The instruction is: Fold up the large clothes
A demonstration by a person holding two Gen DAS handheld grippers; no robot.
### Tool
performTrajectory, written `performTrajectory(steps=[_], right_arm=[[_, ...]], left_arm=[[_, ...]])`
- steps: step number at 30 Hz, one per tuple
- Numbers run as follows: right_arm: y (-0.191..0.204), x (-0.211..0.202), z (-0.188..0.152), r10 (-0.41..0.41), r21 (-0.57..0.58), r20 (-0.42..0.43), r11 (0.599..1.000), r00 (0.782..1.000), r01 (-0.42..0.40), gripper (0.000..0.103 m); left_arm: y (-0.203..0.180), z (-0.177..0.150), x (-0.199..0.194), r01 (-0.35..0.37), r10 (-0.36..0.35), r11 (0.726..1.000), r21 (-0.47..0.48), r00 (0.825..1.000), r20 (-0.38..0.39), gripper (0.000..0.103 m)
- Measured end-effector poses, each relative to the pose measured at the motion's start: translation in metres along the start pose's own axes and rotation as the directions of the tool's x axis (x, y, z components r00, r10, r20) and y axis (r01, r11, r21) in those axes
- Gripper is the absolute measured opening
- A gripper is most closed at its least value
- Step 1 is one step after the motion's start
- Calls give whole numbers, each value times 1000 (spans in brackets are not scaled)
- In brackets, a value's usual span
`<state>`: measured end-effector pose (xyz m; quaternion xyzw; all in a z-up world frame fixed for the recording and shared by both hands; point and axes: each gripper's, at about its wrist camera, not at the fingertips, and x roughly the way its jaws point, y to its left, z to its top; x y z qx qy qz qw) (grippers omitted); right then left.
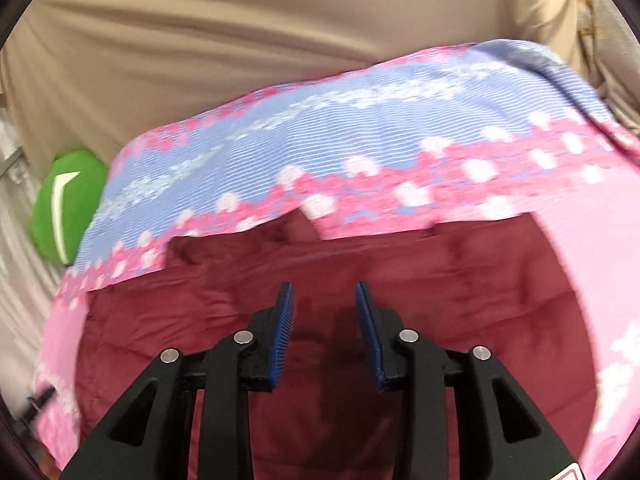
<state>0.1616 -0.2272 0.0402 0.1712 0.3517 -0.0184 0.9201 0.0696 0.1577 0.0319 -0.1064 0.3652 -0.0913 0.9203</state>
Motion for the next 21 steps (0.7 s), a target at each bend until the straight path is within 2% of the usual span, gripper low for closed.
performTrajectory(steps=[2, 3, 5, 6, 7, 9, 10, 11, 12, 13, 14, 15, 16, 17, 18, 19, 21], right_arm=[[4, 0, -2, 25, -17, -15, 1000, 1000, -25, 34], [12, 4, -5, 51, -52, -32, 997, 998, -53, 34], [30, 15, -13, 62, -142, -59, 987, 996, -70, 32], [33, 22, -13, 30, -177, -51, 983, 998, -39, 29], [30, 26, -14, -25, -201, -34, 979, 999, 17, 29], [2, 31, -9, -122, -163, -6, 979, 993, 119, 29], [-20, 32, -6, -150, -112, -6, 983, 989, 148, 29], [-55, 32, -3, -163, -12, -24, 987, 986, 163, 24], [-77, 32, -3, -139, 59, -40, 988, 990, 141, 12], [-95, 31, -3, -71, 126, -50, 989, 996, 77, 9], [-107, 32, -4, -32, 173, -60, 984, 998, 42, 0], [-108, 34, -4, -42, 173, -72, 983, 997, 54, 0], [-98, 35, -4, -89, 132, -74, 986, 993, 98, 0], [-88, 34, -3, -138, 93, -70, 985, 988, 144, 7], [-73, 29, -4, -201, 56, -52, 977, 978, 204, 18], [-59, 19, -6, -205, 41, -25, 978, 978, 206, 18], [-27, -4, -12, -90, -3, 17, 996, 996, 90, 21]], left_arm=[[-29, 22, 20, 20, -21, 998, 67, 1000, 5, 87], [-47, 32, 37, 56, -56, 992, 110, 998, -2, 88], [-70, 42, 75, 54, -49, 988, 148, 998, -36, 88], [-80, 46, 106, 25, -12, 984, 177, 997, -79, 88], [-82, 47, 121, -8, 25, 983, 182, 995, -95, 88], [-73, 48, 152, -56, 78, 984, 170, 989, -127, 89], [-65, 47, 154, -50, 69, 988, 145, 990, -126, 89], [-57, 48, 152, -41, 56, 991, 124, 991, -123, 89], [-49, 48, 150, -53, 65, 992, 114, 992, -111, 89], [-44, 48, 150, -75, 86, 991, 112, 991, -99, 89], [-40, 48, 152, -87, 97, 991, 104, 990, -98, 89], [-36, 48, 154, -75, 84, 994, 85, 990, -110, 89], [-37, 48, 155, -73, 81, 994, 76, 990, -113, 89], [-37, 50, 154, -83, 90, 994, 73, 990, -109, 88], [-36, 49, 146, -106, 113, 992, 73, 989, -98, 88], [-35, 48, 134, -116, 122, 991, 68, 989, -88, 88], [-28, 42, 102, -77, 80, 996, 43, 995, -63, 88]])
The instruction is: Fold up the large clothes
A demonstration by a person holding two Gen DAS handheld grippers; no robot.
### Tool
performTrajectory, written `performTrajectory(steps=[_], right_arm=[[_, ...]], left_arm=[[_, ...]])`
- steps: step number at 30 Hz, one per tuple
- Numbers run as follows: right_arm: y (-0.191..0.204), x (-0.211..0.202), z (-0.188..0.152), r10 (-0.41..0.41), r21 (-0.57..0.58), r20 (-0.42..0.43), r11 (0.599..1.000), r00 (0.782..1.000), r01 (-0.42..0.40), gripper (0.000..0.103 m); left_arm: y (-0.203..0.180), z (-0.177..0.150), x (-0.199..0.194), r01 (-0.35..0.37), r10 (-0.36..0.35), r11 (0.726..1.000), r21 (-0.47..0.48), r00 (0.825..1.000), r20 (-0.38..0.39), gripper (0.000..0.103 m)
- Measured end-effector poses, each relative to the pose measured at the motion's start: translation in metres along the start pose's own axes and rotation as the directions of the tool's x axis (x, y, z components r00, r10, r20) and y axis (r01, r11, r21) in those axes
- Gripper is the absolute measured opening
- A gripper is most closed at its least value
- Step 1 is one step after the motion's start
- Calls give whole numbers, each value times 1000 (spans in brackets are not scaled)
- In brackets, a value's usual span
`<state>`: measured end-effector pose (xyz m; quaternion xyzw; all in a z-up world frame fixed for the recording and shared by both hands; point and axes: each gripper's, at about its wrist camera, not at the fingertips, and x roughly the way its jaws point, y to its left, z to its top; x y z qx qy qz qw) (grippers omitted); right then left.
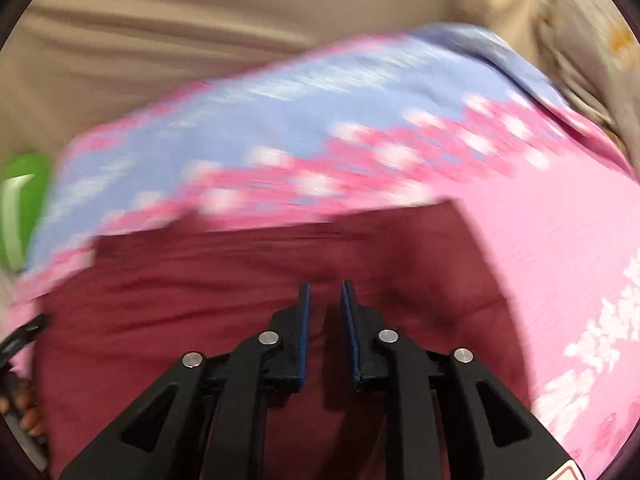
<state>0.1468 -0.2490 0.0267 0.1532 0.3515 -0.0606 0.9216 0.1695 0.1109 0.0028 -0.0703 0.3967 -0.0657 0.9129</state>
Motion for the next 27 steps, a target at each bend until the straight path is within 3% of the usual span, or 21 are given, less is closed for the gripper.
performTrajectory(steps=[2, 6, 9, 11, 14, 16, 18, 20, 21, 23, 25, 27], right_arm=[[35, -19, -11, 84, -81, 2, 993, 996, -84, 25], [102, -25, -36, 178, -237, -65, 953, 982, -188, 28], [130, -12, -52, 182, -283, -123, 936, 976, -210, 28], [135, 5, -59, 167, -284, -164, 936, 972, -209, 28], [135, 21, -65, 169, -266, -195, 939, 966, -218, 29], [127, 25, -70, 193, -244, -210, 939, 958, -242, 29], [122, 28, -72, 216, -221, -221, 939, 951, -265, 29], [121, 28, -76, 228, -215, -220, 937, 948, -275, 29], [120, 29, -78, 229, -216, -218, 937, 949, -276, 29], [122, 28, -79, 225, -225, -211, 936, 951, -272, 29], [124, 27, -78, 218, -235, -213, 935, 952, -267, 29], [124, 23, -70, 223, -224, -233, 935, 947, -275, 30]], left_arm=[[11, -16, -34, 35, -35, 999, -12, 999, 8, 93], [34, -58, -68, -11, 10, 999, -37, 1000, -27, 94], [57, -89, -69, -21, 11, 994, -107, 996, -90, 94], [72, -106, -66, 5, -29, 984, -179, 991, -132, 94], [74, -115, -72, 10, -29, 982, -187, 994, -101, 94], [72, -113, -72, 64, -85, 974, -217, 992, -90, 93], [65, -110, -69, 137, -164, 962, -236, 982, -96, 82], [56, -107, -64, 212, -248, 944, -255, 961, -122, 62], [54, -107, -65, 223, -261, 940, -258, 957, -123, 58], [44, -103, -71, 229, -260, 944, -237, 959, -110, 31], [34, -97, -84, 223, -242, 953, -206, 968, -70, 18], [26, -92, -98, 237, -247, 954, -185, 968, -34, 15]])
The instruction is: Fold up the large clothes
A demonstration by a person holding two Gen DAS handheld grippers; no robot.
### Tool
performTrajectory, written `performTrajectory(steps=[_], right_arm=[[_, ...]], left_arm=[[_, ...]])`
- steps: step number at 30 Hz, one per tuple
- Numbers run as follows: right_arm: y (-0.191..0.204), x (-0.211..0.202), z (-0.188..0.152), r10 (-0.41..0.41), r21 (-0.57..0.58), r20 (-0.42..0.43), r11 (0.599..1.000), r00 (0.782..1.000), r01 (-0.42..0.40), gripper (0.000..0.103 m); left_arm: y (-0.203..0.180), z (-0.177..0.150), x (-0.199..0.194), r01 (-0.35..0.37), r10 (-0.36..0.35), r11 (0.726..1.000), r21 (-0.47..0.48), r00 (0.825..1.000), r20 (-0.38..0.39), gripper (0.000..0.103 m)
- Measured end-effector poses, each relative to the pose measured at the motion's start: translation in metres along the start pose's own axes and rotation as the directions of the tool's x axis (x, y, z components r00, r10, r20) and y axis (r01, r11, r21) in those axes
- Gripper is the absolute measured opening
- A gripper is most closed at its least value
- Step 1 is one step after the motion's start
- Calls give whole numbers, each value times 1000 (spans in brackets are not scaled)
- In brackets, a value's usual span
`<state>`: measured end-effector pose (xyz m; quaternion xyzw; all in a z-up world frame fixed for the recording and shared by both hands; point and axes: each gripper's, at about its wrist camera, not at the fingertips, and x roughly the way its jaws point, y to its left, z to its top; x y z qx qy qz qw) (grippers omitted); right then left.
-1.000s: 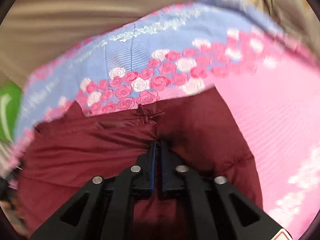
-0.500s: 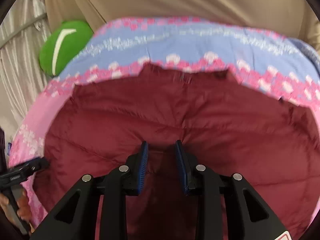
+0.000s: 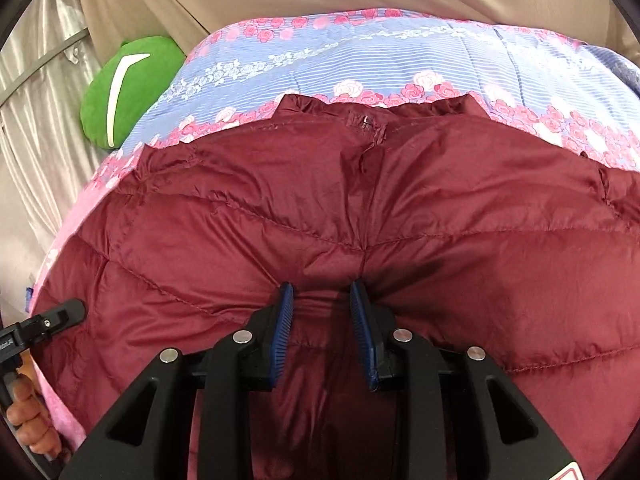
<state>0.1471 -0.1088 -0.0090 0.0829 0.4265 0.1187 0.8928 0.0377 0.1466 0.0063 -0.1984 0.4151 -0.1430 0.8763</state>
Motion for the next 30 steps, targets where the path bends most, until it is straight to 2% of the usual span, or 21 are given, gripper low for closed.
performTrajectory(steps=[2, 5, 7, 9, 11, 17, 20, 23, 25, 27, 30], right_arm=[[-5, -16, 17, 38, 21, 43, 999, 998, -39, 30], [-14, -24, 43, 4, 30, 82, 1000, 997, -7, 30], [-25, -5, 57, 34, 66, 28, 997, 999, -36, 29], [-34, 25, 60, 50, 98, -51, 994, 997, -44, 18], [-32, 44, 56, 43, 80, -67, 996, 997, -38, 13], [-23, 42, 52, 10, 27, -54, 1000, 998, -9, 14], [-32, 5, 44, 96, 88, -10, 992, 995, -95, 21], [-38, -29, 25, 137, 94, 18, 986, 990, -138, 23], [-38, -32, 9, 165, 90, -23, 983, 986, -162, 23], [-34, -17, -2, 158, 78, -74, 985, 985, -152, 22], [-29, -3, -8, 154, 71, -77, 986, 985, -148, 18]], left_arm=[[-6, 4, -6, 6, -6, 1000, 17, 1000, 17, 13], [-15, 6, -9, 9, -10, 1000, 26, 999, 33, 11], [-21, 6, -14, 18, -19, 999, 31, 999, 43, 11], [-26, 8, -18, 29, -32, 999, 43, 998, 56, 10], [-37, 5, -25, 44, -49, 997, 71, 996, 78, 10], [-92, 12, -41, 94, -121, 975, 202, 984, 129, 10], [-112, 14, -43, 115, -150, 962, 248, 980, 128, 10], [-126, 12, -48, 133, -176, 948, 288, 976, 128, 10], [-134, 9, -49, 150, -196, 938, 312, 973, 120, 10], [-149, 6, -49, 174, -223, 923, 344, 969, 107, 10], [-174, -1, -44, 200, -249, 897, 393, 966, 76, 10]])
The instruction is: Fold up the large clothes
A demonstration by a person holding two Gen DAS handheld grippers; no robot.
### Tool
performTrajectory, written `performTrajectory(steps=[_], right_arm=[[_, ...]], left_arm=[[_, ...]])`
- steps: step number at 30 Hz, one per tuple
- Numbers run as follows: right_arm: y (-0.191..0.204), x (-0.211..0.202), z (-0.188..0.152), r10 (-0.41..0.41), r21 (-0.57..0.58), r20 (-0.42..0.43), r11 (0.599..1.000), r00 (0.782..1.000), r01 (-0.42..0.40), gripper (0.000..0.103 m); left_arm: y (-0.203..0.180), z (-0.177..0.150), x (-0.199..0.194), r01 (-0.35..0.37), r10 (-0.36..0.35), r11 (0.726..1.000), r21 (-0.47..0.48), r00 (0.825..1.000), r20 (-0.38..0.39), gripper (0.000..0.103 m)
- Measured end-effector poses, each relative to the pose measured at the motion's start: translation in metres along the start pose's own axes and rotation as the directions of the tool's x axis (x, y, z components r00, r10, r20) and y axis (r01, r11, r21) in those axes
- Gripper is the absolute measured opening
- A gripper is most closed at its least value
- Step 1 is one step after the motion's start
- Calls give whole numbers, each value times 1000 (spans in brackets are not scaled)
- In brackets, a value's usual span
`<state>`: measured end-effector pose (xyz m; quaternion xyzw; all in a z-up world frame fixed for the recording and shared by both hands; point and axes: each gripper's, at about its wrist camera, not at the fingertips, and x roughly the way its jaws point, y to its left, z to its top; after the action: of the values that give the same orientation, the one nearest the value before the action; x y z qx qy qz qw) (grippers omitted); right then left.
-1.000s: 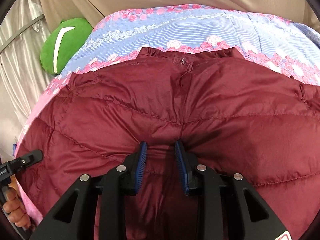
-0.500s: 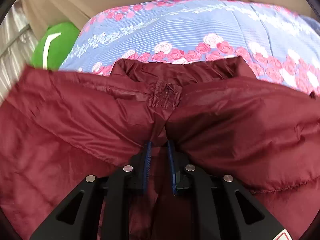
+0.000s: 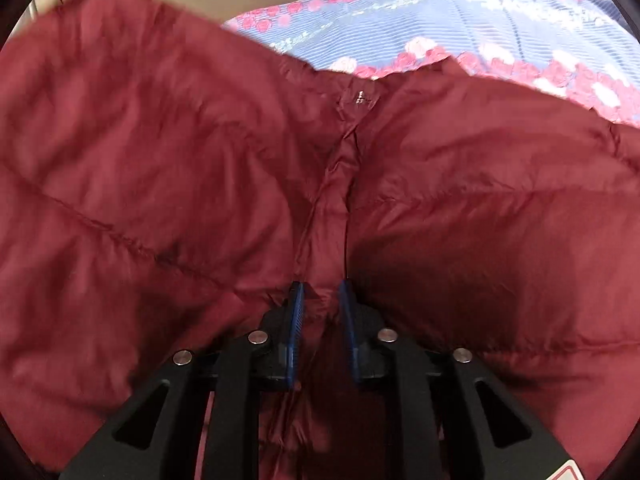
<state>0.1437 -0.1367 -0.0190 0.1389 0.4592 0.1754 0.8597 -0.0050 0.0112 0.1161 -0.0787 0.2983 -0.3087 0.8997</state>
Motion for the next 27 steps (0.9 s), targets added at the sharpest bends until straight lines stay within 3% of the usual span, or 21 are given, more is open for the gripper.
performTrajectory(steps=[4, 6, 9, 13, 15, 19, 25, 27], right_arm=[[-2, 5, 2, 50, 8, 3, 999, 999, -50, 18], [-13, -2, 0, 108, 44, 0, 993, 994, -108, 12], [-43, -54, -18, 141, 133, 102, 979, 985, -154, 14], [-95, -147, -66, 4, 230, 290, 971, 957, -74, 21], [-123, -166, -80, -78, 299, 305, 954, 949, -17, 22], [-133, -130, -73, -33, 295, 218, 955, 975, -34, 21], [-120, -94, -53, 29, 239, 161, 969, 987, -68, 21], [-125, -94, -51, 51, 249, 165, 964, 985, -92, 15]], left_arm=[[-36, -3, 24, 27, -23, 997, 76, 999, -41, 9], [-52, -5, 38, 56, -50, 994, 98, 996, -67, 9], [-74, -10, 56, 70, -57, 989, 134, 994, -96, 9], [-92, -16, 73, 95, -73, 983, 159, 988, -137, 9], [-100, -19, 81, 104, -78, 980, 171, 986, -150, 9], [-118, -24, 93, 128, -95, 975, 182, 979, -178, 9], [-145, -35, 112, 130, -77, 963, 237, 973, -219, 9], [-153, -42, 130, 130, -67, 961, 243, 966, -251, 9]])
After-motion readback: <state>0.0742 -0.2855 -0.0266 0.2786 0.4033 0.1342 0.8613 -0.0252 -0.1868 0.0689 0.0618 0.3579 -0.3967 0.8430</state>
